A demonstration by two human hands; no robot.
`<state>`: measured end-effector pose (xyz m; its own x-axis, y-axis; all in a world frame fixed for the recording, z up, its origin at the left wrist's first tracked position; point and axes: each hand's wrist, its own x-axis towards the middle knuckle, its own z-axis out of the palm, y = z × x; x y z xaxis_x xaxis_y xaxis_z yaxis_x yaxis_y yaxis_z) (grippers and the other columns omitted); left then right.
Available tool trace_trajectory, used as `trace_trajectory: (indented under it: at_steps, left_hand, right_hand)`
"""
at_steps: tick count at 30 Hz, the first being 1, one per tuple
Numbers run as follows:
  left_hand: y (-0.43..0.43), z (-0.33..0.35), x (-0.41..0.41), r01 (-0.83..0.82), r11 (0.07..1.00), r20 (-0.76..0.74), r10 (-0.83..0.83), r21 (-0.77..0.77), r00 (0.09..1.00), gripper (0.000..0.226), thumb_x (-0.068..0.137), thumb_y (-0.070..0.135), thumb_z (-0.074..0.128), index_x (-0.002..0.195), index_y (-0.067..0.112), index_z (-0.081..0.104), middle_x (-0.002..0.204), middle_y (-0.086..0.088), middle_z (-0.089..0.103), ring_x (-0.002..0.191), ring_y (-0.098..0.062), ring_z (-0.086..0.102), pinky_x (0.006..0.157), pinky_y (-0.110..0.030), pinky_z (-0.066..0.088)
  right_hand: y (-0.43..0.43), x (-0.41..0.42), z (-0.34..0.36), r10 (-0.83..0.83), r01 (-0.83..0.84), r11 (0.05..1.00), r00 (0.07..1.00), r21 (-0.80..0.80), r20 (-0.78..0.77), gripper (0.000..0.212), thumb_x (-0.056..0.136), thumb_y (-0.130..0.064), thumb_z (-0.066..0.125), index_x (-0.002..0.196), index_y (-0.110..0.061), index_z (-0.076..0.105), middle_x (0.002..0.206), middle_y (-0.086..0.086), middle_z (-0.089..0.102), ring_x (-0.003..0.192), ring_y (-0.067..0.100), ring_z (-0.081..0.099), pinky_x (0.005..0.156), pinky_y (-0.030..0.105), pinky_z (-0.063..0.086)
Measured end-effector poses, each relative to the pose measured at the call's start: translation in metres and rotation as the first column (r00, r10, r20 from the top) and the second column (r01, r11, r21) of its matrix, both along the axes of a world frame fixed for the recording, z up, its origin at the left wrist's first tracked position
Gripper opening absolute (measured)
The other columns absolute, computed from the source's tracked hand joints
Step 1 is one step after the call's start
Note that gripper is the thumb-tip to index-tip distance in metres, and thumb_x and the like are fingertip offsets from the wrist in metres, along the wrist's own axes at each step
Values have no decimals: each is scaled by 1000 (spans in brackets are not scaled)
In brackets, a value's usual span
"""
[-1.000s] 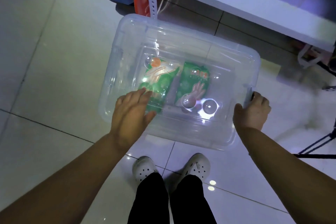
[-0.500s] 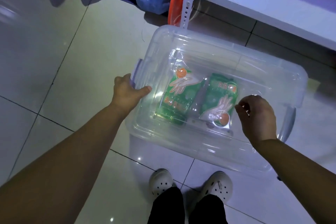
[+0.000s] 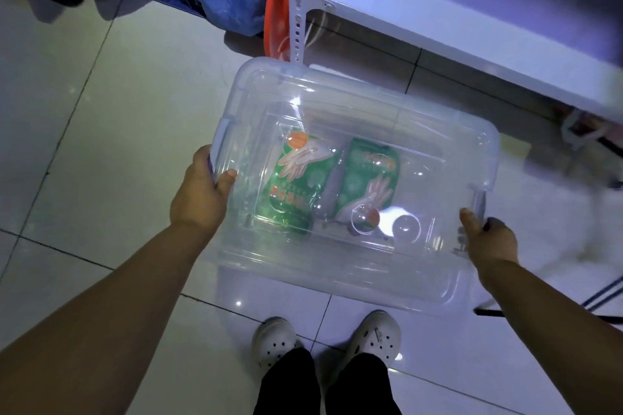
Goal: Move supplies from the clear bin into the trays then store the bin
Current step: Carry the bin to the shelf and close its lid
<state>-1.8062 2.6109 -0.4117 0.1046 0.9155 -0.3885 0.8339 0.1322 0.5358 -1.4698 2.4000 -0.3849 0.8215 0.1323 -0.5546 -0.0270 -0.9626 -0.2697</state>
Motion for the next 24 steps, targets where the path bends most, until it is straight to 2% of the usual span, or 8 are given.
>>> trace_trajectory:
  at_steps: [1, 4, 6, 11, 14, 18, 22, 24]
  left_hand:
    - [1, 2, 2, -12, 999, -42, 10, -44, 999, 41, 92, 32, 52, 124, 10, 39, 101, -12, 53, 86, -32, 54, 71, -35, 40]
    - [1, 17, 12, -63, 990, -104, 50, -127, 993, 43, 92, 28, 53, 116, -5, 41, 107, -31, 55, 93, -44, 56, 72, -40, 40]
    - [-5, 35, 17, -82, 991, -110, 70, -110, 991, 40, 93, 28, 52, 111, -6, 43, 106, -33, 56, 92, -45, 56, 71, -40, 40]
    - [-27, 99, 42, -146, 984, -82, 139, -97, 987, 32, 92, 33, 50, 97, 2, 43, 91, -23, 55, 77, -36, 52, 66, -35, 38]
    - [-39, 145, 64, -172, 982, -4, 172, -77, 985, 27, 90, 29, 55, 86, 6, 41, 81, -19, 53, 73, -35, 52, 63, -33, 36]
    - [-40, 212, 101, -168, 984, 78, 172, -51, 982, 23, 88, 30, 57, 90, 11, 43, 83, -15, 55, 72, -33, 53, 62, -32, 36]
    - [-18, 269, 140, -100, 994, 117, 95, 44, 989, 25, 86, 31, 60, 86, 13, 42, 71, -1, 48, 72, -31, 51, 63, -33, 37]
    - [0, 289, 157, -37, 993, 97, 27, 109, 995, 26, 85, 34, 59, 86, 15, 41, 74, -1, 48, 73, -30, 50, 64, -34, 37]
  right_hand:
    - [1, 2, 2, 9, -8, 1000, 998, 5, -58, 48, 89, -40, 55, 103, 6, 56, 104, 26, 65, 93, 40, 62, 86, 48, 51]
    - [3, 10, 19, 49, -47, 999, 995, 22, -82, 46, 90, -40, 53, 97, 5, 59, 98, 25, 67, 87, 38, 63, 78, 42, 50]
    - [3, 19, 35, 52, -51, 998, 996, 28, -71, 47, 91, -41, 52, 97, 5, 59, 97, 25, 67, 87, 39, 62, 77, 42, 50]
    - [-10, 45, 102, 19, -14, 994, 998, 106, -53, 45, 89, -41, 54, 90, 4, 56, 93, 28, 64, 86, 43, 61, 82, 56, 51]
    - [-25, 61, 151, -12, 15, 989, 1000, 149, -24, 40, 89, -41, 53, 83, -2, 53, 89, 27, 62, 81, 44, 59, 78, 55, 52]
    - [-47, 83, 215, -57, 48, 977, 998, 207, 37, 44, 91, -41, 50, 86, 2, 52, 86, 29, 60, 77, 42, 59, 74, 51, 49]
    - [-62, 89, 259, -186, 161, 942, 981, 293, 60, 43, 92, -38, 51, 87, 5, 52, 86, 30, 59, 80, 43, 57, 76, 51, 45]
    - [-62, 88, 271, -271, 244, 909, 962, 337, 35, 41, 91, -37, 51, 88, 4, 50, 89, 32, 58, 85, 45, 56, 80, 53, 45]
